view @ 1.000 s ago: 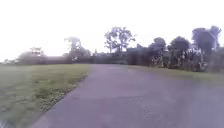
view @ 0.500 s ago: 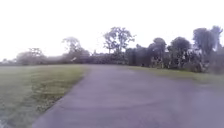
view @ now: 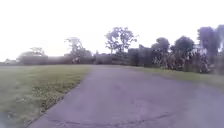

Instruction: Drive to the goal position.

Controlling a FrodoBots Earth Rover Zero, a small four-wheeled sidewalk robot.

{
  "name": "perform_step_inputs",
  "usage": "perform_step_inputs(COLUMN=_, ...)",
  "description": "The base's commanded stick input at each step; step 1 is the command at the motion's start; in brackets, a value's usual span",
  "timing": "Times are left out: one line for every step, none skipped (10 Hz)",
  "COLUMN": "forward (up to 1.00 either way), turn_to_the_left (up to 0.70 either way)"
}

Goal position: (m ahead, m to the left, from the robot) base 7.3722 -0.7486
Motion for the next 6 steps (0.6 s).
perform_step_inputs(forward=0.70, turn_to_the_left=0.00)
perform_step_inputs(forward=0.70, turn_to_the_left=0.00)
perform_step_inputs(forward=0.70, turn_to_the_left=0.00)
perform_step_inputs(forward=0.70, turn_to_the_left=0.00)
perform_step_inputs(forward=0.70, turn_to_the_left=0.00)
perform_step_inputs(forward=0.70, turn_to_the_left=0.00)
